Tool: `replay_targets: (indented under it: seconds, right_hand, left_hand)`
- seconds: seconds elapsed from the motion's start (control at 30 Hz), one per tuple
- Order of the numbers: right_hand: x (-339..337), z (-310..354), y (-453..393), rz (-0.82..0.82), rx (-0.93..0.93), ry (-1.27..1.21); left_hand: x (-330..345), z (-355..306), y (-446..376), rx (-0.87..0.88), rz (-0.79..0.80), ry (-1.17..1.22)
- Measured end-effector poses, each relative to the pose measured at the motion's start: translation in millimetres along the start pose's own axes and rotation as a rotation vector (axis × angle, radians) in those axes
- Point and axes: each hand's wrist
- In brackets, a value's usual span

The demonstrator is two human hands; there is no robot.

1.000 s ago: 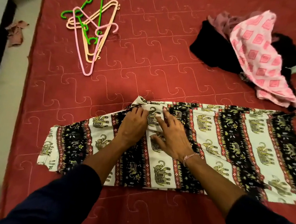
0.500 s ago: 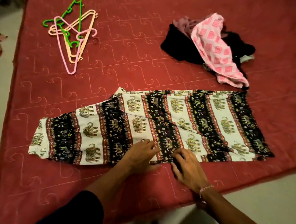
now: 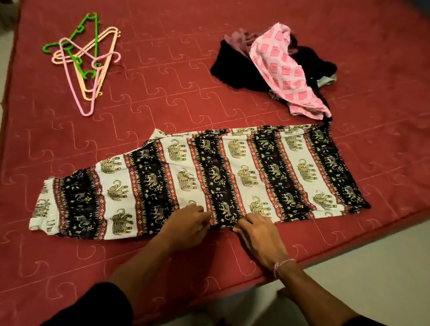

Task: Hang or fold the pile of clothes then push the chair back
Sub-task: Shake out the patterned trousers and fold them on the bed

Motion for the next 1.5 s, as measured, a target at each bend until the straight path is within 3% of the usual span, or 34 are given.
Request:
replay_targets:
  seconds: [0.17, 0.3, 0.43, 0.53, 0.6, 0.67, 0.8, 0.93, 1.13, 1.23, 1.33, 1.5]
  right_hand:
    - [-1.4, -1.8, 4.4, 0.02, -0.059, -0.116]
    - [-10.8, -26.3, 12.5, -0.048, 0.118, -0.161]
    - [-26.2, -71.3, 30.7, -0.217, 0.648, -0.176]
    - [-45.9, -113.0, 41.2, -0.412, 1.274, -0.42]
    - [-48.2, -144.7, 44.8, -0.528, 1.563, -0.591]
    - [-47.6, -167.5, 43.0, -0.584, 1.7, -0.765]
    - [-55.9, -202.7, 25.7, -0.658, 1.784, -1.041]
    - [-64.9, -225.8, 21.9, -0.614, 1.768, -1.117]
    - [-71.6, -234.2, 38.0, -0.624, 1.761, -0.738]
    - [-80.8, -229.0, 29.3, -0.51, 1.721, -0.414]
    - [-83.2, -230.5, -1.2, -0.469, 1.319, -0.108]
    - [-68.4, -237.1, -100.7, -0.072, 0.574, -0.182]
  left_hand:
    - [-2.2, -5.5, -6.6, 0.053, 0.102, -0.085]
    - [5.0, -19.5, -23.5, 0.096, 0.114, -0.175]
    - [18.5, -39.5, -45.8, 0.169, 0.106, -0.205]
    - [26.3, -56.8, -68.6, 0.245, 0.102, -0.231]
    - [29.4, -68.1, -85.2, 0.301, 0.109, -0.233]
    - [28.6, -76.4, -99.4, 0.33, 0.125, -0.237]
    - [24.6, -85.8, -126.7, 0.339, 0.114, -0.195]
    - [21.1, -80.1, -151.7, 0.289, 0.044, -0.186]
    - [12.3, -63.5, -181.9, 0.114, -0.035, -0.192]
    - [10.6, -51.0, -191.7, 0.041, -0.014, -0.184]
    - [12.1, -41.3, -201.9, 0.002, -0.045, -0.215]
    - [3.0, -20.9, -225.4, -0.174, -0.108, -0.231]
Point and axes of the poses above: each hand's wrist, its own y-axis away from the middle knuckle, its own x-axis out of the palm, z = x × y, and after that the axes turned 1 degree about -y, right-handed
